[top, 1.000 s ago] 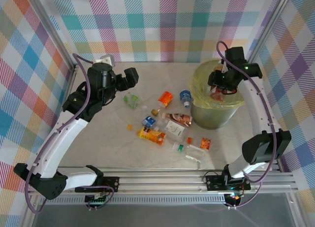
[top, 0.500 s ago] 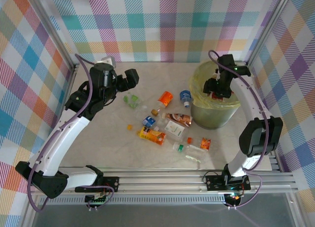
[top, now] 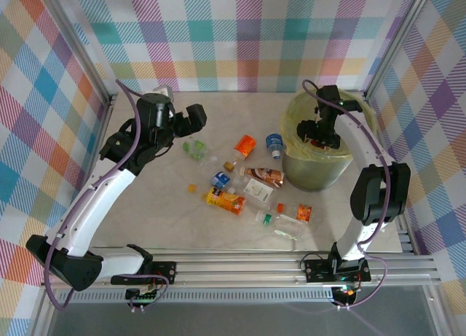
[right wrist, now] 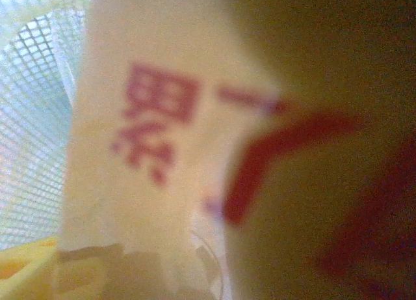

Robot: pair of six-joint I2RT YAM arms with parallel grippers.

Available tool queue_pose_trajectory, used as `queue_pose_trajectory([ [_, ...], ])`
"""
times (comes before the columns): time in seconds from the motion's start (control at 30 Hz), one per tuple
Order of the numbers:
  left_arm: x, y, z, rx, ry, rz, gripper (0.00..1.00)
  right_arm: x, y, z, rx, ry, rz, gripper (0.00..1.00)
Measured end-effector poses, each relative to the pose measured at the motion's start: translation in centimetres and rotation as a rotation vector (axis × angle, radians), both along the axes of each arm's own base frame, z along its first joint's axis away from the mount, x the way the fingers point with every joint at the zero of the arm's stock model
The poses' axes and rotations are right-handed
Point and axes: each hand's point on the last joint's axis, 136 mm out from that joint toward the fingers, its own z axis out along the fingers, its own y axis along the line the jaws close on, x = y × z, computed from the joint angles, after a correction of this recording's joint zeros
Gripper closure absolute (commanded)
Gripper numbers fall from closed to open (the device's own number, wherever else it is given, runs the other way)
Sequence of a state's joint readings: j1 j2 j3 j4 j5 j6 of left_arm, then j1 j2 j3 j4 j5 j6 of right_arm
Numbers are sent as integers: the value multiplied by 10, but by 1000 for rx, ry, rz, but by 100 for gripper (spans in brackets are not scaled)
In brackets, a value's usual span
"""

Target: Put the plastic bottles in the bin

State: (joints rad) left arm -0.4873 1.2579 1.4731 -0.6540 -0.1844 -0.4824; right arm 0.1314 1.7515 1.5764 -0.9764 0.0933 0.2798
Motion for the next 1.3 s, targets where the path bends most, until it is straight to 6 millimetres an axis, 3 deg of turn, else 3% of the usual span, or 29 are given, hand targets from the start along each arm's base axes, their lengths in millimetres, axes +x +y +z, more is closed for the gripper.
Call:
queue_pose_trajectory([
  [0.1, 0, 0, -3, 2, 8, -2, 0, 1, 0, 0, 0, -3, 0, 0],
  [0.47, 2, 1, -9, -4, 27, 0, 0, 1, -1, 12, 5, -43, -3, 0],
  [0.97, 3, 2, -16, -14, 47, 8, 0, -26, 3, 113, 78, -303, 18, 0],
  [1.3, 6, 1, -24, -12, 68, 7, 0, -56, 13, 183, 171, -487, 60, 0],
])
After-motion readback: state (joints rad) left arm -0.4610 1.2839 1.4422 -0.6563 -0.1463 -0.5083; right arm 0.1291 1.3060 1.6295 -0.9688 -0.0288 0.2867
